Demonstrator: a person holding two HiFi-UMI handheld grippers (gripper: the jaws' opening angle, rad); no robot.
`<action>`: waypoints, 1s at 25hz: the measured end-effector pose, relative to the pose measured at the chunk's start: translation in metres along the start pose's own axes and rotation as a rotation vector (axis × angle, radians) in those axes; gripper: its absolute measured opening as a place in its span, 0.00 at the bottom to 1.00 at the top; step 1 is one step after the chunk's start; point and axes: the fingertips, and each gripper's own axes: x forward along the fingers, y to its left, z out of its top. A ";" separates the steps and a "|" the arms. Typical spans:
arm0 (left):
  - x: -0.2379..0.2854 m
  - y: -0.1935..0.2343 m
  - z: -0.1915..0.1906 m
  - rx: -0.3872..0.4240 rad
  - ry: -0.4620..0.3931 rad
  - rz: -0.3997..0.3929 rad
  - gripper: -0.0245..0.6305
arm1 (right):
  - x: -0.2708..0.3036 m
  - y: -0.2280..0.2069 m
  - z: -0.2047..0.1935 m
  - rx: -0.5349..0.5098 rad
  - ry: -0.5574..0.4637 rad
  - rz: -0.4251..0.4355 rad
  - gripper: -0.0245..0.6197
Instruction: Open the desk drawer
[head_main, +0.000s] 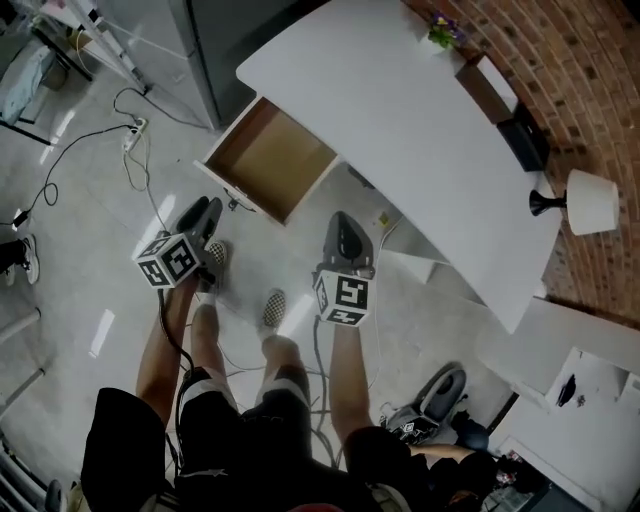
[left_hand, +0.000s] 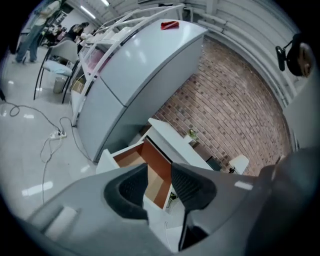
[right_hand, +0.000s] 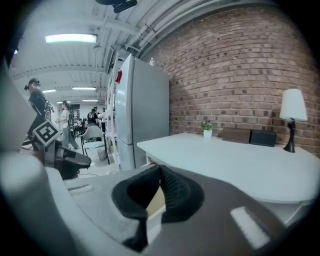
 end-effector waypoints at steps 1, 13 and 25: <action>-0.008 -0.015 0.010 0.028 -0.011 0.001 0.24 | -0.006 -0.002 0.013 0.002 -0.012 0.001 0.05; -0.081 -0.165 0.117 0.437 -0.146 0.000 0.05 | -0.080 0.003 0.148 -0.022 -0.154 0.030 0.05; -0.148 -0.269 0.180 0.720 -0.272 0.002 0.05 | -0.150 0.017 0.241 -0.063 -0.259 0.045 0.05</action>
